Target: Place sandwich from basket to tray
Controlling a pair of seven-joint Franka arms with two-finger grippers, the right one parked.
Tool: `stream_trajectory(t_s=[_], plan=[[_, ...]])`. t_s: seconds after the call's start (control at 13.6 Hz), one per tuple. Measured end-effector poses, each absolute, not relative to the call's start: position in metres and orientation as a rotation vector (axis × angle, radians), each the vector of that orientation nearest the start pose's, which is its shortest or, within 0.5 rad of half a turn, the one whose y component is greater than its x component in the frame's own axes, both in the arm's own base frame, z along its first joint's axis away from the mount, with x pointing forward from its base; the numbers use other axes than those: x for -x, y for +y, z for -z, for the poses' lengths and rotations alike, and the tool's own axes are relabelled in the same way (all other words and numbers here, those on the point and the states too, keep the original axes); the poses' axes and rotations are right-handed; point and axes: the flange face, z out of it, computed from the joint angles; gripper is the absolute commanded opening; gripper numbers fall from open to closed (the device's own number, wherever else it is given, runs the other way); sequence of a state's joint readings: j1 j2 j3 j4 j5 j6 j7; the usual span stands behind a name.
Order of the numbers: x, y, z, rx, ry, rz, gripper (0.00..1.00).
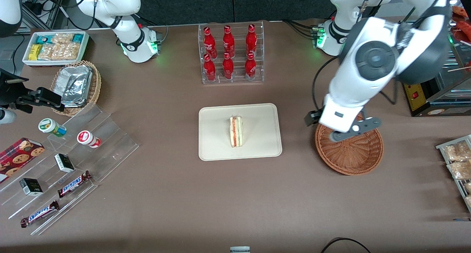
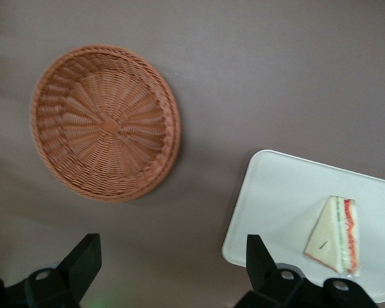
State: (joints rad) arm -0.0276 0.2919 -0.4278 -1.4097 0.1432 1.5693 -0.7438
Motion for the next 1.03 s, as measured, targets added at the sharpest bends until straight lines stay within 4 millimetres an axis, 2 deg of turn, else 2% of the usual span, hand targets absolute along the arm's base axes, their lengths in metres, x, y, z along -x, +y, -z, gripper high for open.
stream_trajectory(t_s=[0.3, 0.52, 0.74, 0.89, 1.03], plan=[[-0.589, -0.161, -0.561, 3.053, -0.303, -0.201, 0.99], [-0.585, -0.119, -0.571, 3.058, -0.152, -0.262, 0.99], [-0.581, -0.067, -0.579, 3.087, -0.063, -0.293, 0.99], [-0.575, -0.040, -0.582, 3.091, -0.015, -0.302, 0.99], [-0.567, -0.025, -0.583, 3.093, -0.002, -0.312, 1.00]])
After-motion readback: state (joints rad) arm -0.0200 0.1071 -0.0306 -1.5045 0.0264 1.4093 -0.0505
